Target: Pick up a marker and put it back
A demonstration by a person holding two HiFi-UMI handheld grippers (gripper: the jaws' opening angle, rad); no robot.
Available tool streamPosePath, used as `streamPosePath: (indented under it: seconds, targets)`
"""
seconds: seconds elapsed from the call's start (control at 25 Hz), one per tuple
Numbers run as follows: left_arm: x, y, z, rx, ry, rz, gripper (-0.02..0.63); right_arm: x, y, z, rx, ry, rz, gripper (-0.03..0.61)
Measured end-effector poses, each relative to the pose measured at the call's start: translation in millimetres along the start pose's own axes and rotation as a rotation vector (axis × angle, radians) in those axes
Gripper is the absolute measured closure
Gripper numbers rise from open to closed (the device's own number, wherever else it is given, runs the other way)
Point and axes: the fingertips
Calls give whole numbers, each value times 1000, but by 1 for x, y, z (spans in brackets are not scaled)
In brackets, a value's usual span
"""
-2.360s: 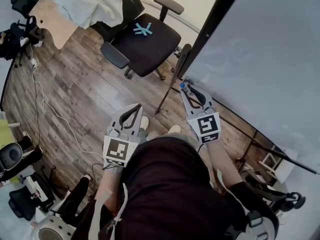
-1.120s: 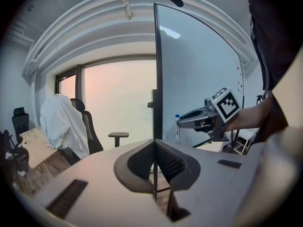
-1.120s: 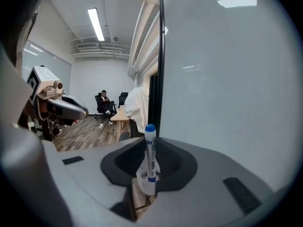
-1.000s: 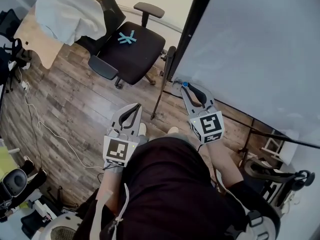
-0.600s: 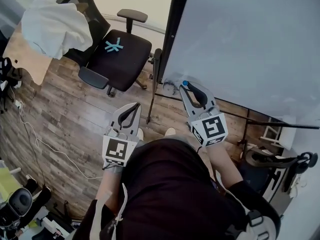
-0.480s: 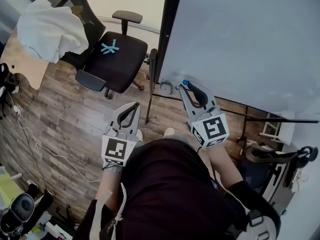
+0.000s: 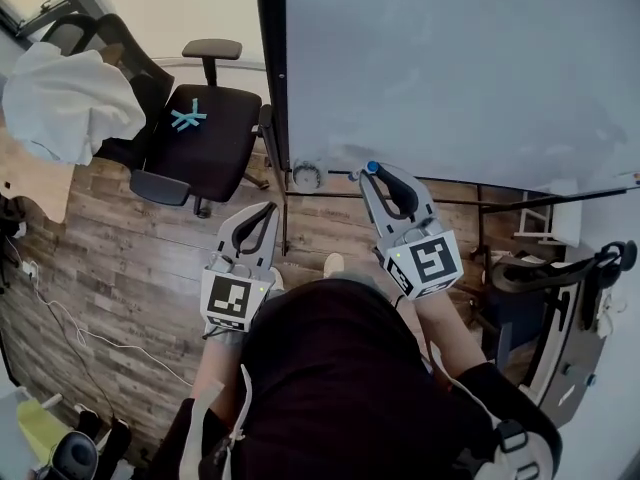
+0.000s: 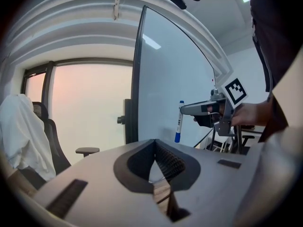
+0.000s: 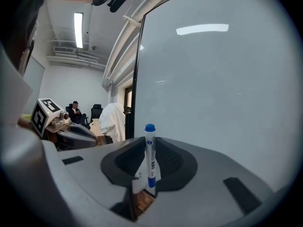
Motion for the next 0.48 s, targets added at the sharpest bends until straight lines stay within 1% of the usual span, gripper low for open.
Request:
streamPosePath:
  seconds: [0.48]
  targets:
    - [32, 17, -28, 16, -162, -67, 604, 26, -32, 49, -37, -175, -89, 502]
Point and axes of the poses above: the fingertips, and each gripper's own axes: z backward along the fingers, x to its right, y out of its top, and after that the axes turned 14 degrees about -x, right-handed
